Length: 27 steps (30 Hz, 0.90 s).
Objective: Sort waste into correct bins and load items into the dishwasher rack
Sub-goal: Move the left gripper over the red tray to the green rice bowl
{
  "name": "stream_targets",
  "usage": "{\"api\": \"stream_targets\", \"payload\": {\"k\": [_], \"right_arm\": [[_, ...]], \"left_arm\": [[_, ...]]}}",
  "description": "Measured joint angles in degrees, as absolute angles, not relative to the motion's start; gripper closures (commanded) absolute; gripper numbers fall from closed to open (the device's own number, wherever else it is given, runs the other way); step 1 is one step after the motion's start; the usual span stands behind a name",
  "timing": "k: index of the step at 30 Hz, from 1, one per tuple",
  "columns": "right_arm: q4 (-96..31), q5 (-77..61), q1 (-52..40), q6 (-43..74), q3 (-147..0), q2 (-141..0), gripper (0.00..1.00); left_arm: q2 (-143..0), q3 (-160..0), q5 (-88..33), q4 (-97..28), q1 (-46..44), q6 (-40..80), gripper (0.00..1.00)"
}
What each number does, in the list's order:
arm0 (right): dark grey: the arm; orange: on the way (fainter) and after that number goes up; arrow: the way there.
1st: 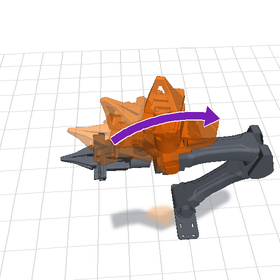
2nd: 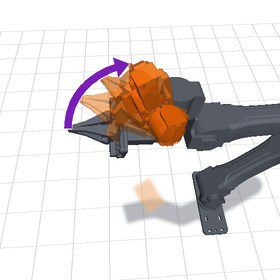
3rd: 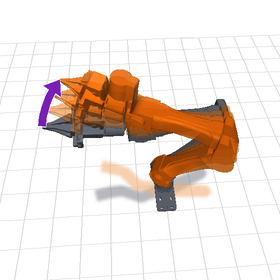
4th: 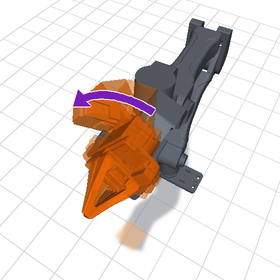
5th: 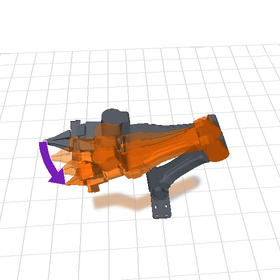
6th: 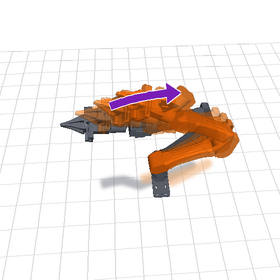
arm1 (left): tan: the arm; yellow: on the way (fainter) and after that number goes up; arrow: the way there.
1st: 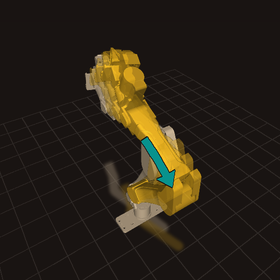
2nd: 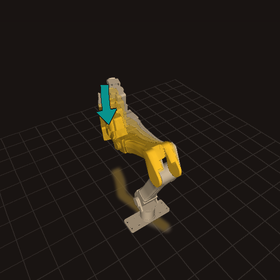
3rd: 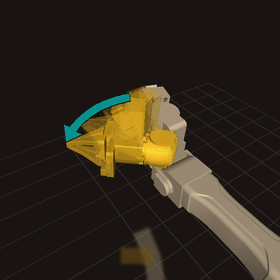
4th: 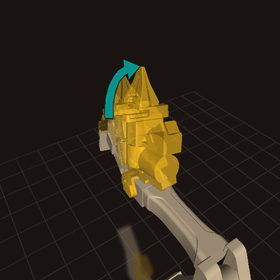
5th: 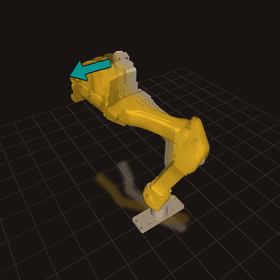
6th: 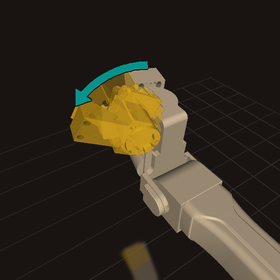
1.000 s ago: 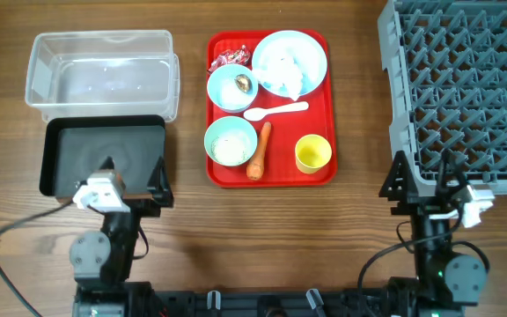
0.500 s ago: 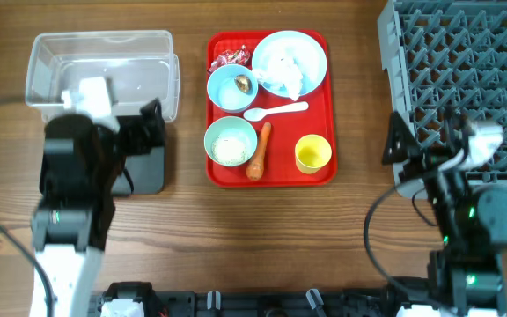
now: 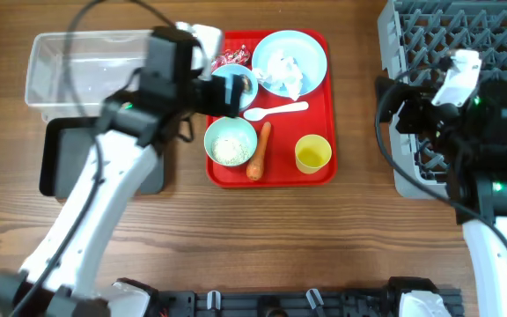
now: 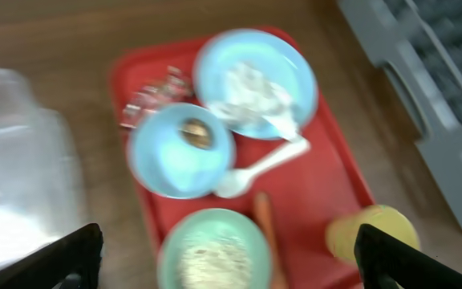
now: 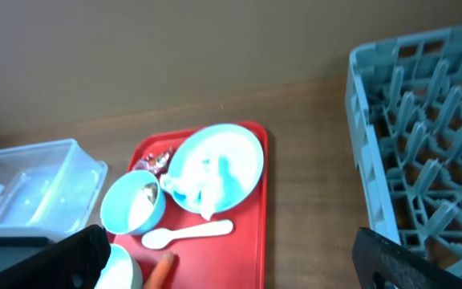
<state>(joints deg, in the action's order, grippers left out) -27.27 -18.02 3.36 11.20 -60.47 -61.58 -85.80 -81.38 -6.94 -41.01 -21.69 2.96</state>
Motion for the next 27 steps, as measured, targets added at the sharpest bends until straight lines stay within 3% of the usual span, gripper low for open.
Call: {"api": "stream_targets", "payload": {"k": [12,20,23,27], "right_arm": [[-30.5,-18.0,3.4,11.2,-60.5,-65.3,0.00],[-32.2,-18.0,3.4,11.2,-60.5,-65.3,0.00],[-32.4,-18.0,3.4,11.2,-60.5,-65.3,0.00],[-32.4,-18.0,3.4,11.2,-60.5,-65.3,0.00]], "left_arm": [[-97.0,-81.4,-13.6,-41.1,-27.6,3.4,0.00],[-101.0,-81.4,-7.0,-44.4,-27.7,15.3,0.36],[-102.3,-81.4,-5.7,-44.5,-28.1,19.0,0.45],[-104.8,-81.4,-5.0,-44.4,-29.7,21.5,0.48]]}}
